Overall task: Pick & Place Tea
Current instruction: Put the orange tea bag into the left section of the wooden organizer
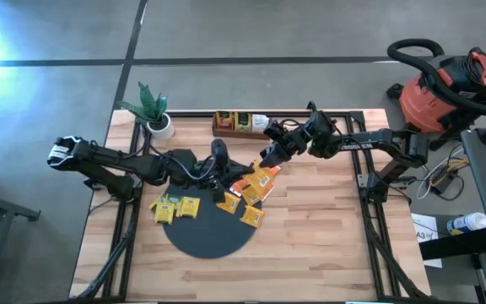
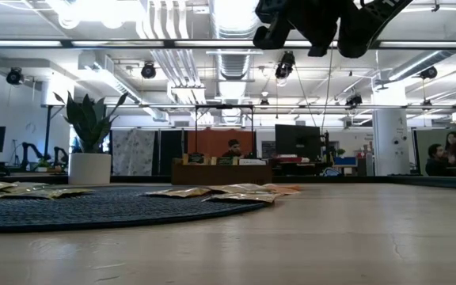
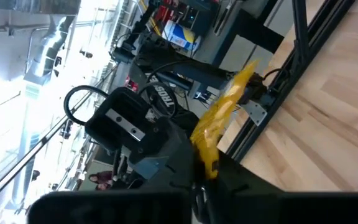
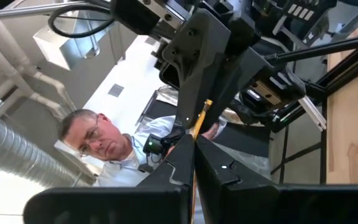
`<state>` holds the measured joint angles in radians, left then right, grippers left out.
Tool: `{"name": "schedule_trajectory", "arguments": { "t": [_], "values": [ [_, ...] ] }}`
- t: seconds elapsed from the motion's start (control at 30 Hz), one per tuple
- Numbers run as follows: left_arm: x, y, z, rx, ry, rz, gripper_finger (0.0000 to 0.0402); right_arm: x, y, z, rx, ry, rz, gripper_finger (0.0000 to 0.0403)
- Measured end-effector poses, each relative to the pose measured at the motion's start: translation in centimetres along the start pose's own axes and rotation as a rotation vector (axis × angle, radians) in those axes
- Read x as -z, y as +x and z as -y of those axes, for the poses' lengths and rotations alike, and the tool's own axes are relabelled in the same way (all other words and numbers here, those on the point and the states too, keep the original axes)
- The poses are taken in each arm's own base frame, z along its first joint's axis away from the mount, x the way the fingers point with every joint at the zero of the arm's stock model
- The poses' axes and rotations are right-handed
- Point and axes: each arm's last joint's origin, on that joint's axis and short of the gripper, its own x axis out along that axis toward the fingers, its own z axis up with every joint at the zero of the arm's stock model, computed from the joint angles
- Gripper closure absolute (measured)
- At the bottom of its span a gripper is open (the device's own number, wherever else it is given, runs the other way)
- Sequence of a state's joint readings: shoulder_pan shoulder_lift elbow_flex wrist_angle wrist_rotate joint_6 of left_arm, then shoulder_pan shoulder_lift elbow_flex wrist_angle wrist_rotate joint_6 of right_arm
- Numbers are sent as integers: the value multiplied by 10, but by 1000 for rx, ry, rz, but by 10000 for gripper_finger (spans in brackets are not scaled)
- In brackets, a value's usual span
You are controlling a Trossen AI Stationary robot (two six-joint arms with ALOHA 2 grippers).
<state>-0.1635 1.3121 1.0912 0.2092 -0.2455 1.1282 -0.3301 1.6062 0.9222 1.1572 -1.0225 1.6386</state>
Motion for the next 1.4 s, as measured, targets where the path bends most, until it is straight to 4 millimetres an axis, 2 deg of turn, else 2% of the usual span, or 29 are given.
{"name": "schedule_trajectory", "arguments": {
  "t": [0.1,0.47,0.63,0.8,1.07,1.27,1.4],
  "values": [
    [-1,0,0,1,-3,5,398,1,2,0,-1,3,-4,394],
    [3,-1,9,62,-74,-81,401,1,1,13,78,86,2,389],
    [5,-2,13,92,-95,-119,401,0,1,13,78,109,32,355],
    [7,-2,14,92,-113,-155,401,0,0,13,78,111,35,300],
    [15,-6,15,38,-156,-344,401,-3,-4,13,86,47,49,224],
    [19,-16,7,-57,-216,-483,401,-5,-13,15,104,-19,45,212],
    [25,-25,-6,-148,-246,-598,401,2,-24,33,192,33,36,219]
  ]
}}
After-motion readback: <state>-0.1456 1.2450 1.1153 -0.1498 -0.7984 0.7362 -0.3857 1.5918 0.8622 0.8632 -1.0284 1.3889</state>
